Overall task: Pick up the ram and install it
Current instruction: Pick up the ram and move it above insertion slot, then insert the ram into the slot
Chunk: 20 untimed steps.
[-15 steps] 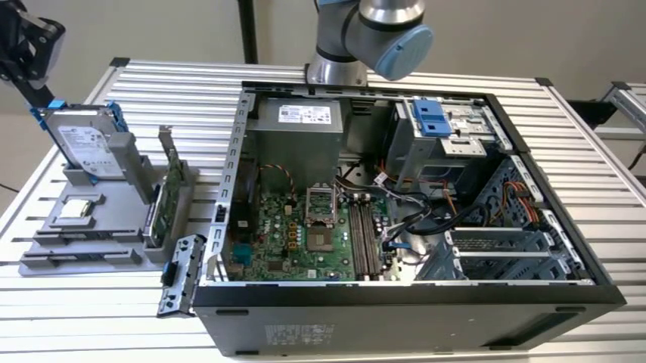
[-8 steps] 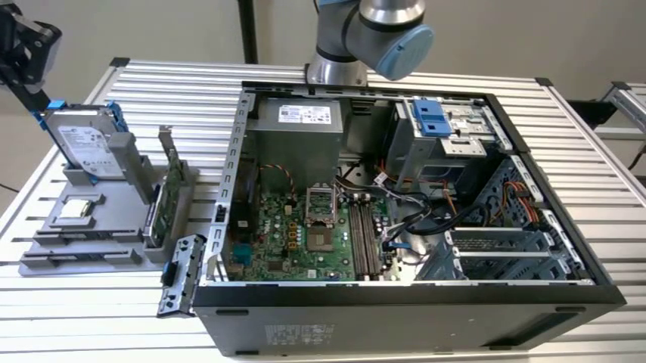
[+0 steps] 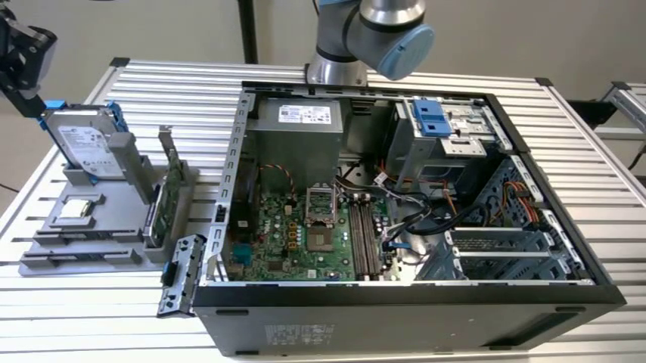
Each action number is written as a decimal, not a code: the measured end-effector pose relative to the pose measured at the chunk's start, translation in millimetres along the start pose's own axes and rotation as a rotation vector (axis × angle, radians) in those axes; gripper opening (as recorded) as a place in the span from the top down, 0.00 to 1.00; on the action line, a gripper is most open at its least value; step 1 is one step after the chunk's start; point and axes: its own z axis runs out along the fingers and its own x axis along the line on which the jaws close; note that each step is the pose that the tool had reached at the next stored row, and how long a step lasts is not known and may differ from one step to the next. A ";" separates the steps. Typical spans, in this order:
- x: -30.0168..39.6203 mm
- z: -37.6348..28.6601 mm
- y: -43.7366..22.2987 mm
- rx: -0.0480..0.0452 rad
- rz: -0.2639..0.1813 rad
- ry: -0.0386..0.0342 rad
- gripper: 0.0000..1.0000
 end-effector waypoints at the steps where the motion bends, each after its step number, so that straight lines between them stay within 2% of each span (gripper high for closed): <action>1: 0.0 0.0 -1.0 0.0000 0.000 0.0000 1.00; 20: -0.2 -0.9 -20.3 -0.0001 0.000 0.0000 1.00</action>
